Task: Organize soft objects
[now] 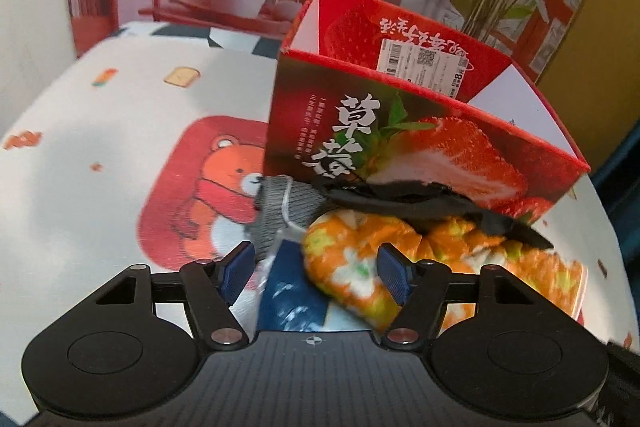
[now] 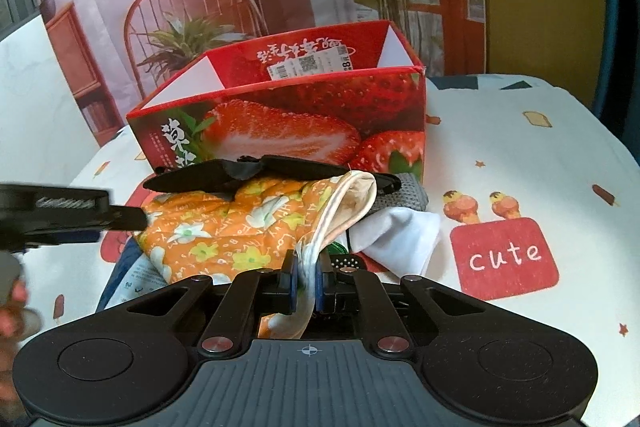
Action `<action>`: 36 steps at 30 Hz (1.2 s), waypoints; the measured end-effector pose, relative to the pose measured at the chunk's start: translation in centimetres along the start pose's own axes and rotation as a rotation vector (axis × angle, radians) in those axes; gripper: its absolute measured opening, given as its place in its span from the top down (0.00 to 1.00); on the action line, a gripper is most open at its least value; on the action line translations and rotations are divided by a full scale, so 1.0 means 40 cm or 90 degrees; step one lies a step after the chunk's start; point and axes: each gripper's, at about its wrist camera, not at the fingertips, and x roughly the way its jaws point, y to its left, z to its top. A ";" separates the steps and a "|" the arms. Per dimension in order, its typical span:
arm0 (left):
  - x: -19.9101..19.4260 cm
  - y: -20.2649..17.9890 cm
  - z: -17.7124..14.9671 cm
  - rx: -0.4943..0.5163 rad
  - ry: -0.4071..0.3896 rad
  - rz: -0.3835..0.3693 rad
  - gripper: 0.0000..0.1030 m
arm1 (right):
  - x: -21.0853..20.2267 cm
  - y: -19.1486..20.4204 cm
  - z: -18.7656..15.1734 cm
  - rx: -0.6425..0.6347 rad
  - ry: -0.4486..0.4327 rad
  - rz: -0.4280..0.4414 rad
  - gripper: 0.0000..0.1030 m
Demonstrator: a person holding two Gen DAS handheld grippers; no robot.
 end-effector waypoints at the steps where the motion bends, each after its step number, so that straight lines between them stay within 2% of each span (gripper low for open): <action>1: 0.014 -0.004 0.003 -0.002 0.006 -0.003 0.30 | 0.001 0.000 0.000 -0.003 0.000 0.001 0.92; 3: 0.043 -0.011 0.009 -0.007 0.018 0.008 0.25 | 0.002 -0.001 0.002 -0.004 0.000 0.003 0.92; 8: 0.064 -0.031 0.005 0.009 0.006 0.019 0.28 | 0.003 -0.005 -0.001 -0.002 -0.002 0.007 0.92; 12: 0.043 -0.042 -0.009 0.050 -0.015 0.045 0.56 | 0.003 -0.006 0.000 0.001 -0.002 0.008 0.92; 18: -0.008 -0.037 -0.016 0.061 -0.043 0.022 0.81 | -0.001 -0.001 0.000 0.000 -0.003 0.011 0.92; 24: -0.057 -0.050 -0.042 0.078 -0.082 0.031 0.83 | -0.013 0.003 0.000 0.002 -0.007 0.017 0.92; 36: -0.129 -0.022 -0.063 0.053 -0.123 0.025 0.84 | -0.052 0.036 0.002 -0.026 -0.031 0.031 0.92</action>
